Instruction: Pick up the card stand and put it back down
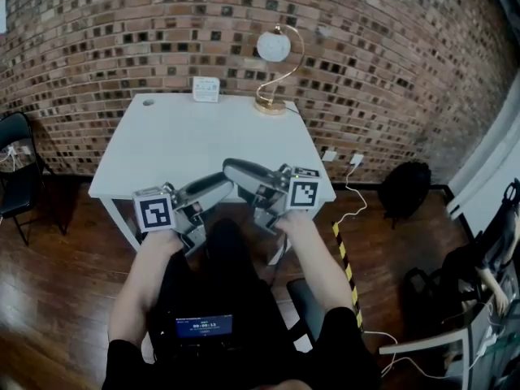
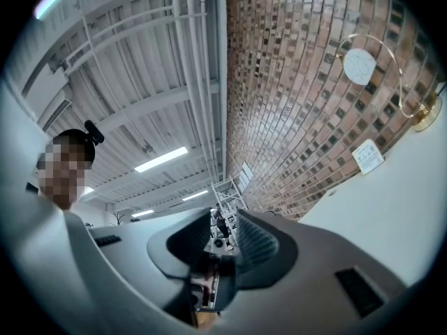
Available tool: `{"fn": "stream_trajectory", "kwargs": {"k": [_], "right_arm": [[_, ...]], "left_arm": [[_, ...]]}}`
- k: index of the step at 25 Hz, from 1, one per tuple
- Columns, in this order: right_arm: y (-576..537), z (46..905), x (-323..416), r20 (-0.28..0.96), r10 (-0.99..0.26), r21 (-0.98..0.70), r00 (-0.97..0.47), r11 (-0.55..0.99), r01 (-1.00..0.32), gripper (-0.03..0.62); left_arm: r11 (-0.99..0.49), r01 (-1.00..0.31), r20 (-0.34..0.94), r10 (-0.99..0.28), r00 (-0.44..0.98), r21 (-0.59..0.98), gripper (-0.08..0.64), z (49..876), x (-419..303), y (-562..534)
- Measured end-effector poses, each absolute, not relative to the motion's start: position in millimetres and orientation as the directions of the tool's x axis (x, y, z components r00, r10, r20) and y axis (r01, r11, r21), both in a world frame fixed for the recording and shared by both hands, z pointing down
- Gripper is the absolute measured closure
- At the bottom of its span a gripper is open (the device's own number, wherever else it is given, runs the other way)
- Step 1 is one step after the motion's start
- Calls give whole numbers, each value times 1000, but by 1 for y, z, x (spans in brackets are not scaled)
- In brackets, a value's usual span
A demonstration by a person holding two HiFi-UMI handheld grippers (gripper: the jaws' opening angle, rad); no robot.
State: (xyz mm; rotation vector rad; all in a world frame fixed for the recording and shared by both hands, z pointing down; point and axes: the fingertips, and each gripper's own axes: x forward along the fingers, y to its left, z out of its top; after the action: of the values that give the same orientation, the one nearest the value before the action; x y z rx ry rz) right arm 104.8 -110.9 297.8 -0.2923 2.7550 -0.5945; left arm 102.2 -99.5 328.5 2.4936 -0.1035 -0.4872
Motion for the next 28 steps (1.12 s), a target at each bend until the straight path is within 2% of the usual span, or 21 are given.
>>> {"fn": "stream_trajectory", "kwargs": {"k": [13, 28], "right_arm": [[-91, 298, 93, -269, -210, -363, -940, 926, -103, 480], [-84, 296, 106, -263, -245, -352, -933, 925, -144, 482]], "left_arm": [[-832, 39, -322, -170, 932, 553, 345, 327, 94, -80], [-815, 106, -336, -114, 935, 570, 345, 328, 106, -72]]}}
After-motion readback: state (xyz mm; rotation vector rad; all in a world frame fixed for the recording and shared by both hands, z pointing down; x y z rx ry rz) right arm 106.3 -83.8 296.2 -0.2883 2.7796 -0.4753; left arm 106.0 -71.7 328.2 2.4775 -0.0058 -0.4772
